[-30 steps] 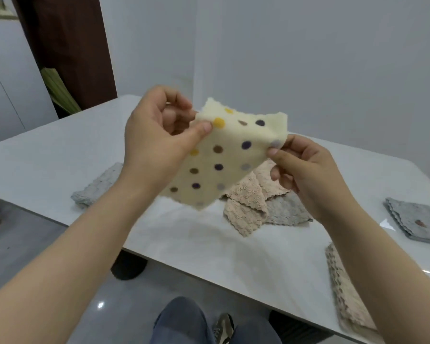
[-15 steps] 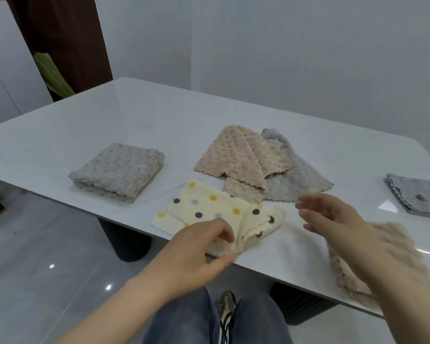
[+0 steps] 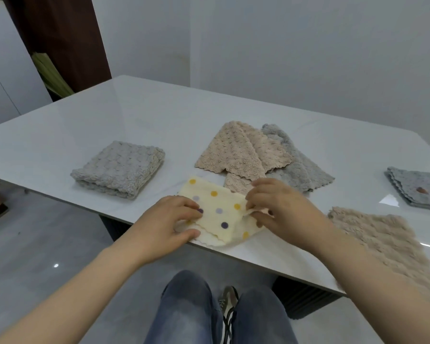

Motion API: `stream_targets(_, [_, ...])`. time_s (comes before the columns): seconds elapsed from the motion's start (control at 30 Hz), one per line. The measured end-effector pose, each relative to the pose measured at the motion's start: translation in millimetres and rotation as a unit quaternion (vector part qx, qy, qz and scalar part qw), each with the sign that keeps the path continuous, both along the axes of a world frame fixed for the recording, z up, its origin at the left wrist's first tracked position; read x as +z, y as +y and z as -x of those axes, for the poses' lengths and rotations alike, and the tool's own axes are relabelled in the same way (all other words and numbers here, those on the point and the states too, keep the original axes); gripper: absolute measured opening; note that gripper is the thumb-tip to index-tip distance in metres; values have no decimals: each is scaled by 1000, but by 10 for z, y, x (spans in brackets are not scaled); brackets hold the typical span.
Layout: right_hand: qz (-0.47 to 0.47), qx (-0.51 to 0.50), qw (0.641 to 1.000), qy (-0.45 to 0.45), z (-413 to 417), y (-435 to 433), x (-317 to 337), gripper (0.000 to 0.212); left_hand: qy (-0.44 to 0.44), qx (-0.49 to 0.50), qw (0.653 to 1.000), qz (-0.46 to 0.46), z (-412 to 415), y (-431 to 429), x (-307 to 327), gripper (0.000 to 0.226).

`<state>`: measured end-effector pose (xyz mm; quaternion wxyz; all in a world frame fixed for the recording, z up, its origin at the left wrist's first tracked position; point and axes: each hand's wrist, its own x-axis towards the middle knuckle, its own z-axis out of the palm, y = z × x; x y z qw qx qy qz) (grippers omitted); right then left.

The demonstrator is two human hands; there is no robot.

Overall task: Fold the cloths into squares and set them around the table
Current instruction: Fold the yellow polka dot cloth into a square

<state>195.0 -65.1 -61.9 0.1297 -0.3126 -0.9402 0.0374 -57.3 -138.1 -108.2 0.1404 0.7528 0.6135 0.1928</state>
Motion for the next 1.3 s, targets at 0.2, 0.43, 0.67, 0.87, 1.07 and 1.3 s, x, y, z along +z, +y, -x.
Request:
stream_targets(0.2, [6, -60, 997, -44, -483, -315, 109, 12, 31, 38, 998, -47, -78, -93, -64, 60])
stream_targets(0.43, [67, -139, 986, -63, -451, -445, -37, 33, -20, 51, 997, -44, -23, -95, -22, 49])
stream_targets(0.67, [100, -126, 984, -82, -145, -403, -113, 32, -2, 53, 998, -17, 93, -56, 42, 26])
stream_targets(0.87, [105, -135, 979, -114, -121, -417, -76, 34, 14, 14, 1000, 11, 213, 19, 149, 22])
stream_targets(1.07, [90, -149, 978, -119, -100, -397, -73, 30, 48, -18, 998, 30, 265, 74, 235, 14])
stream_targets(1.3, [53, -189, 978, -78, -160, -348, -75, 14, 57, -15, 995, -75, 290, 42, 234, 17])
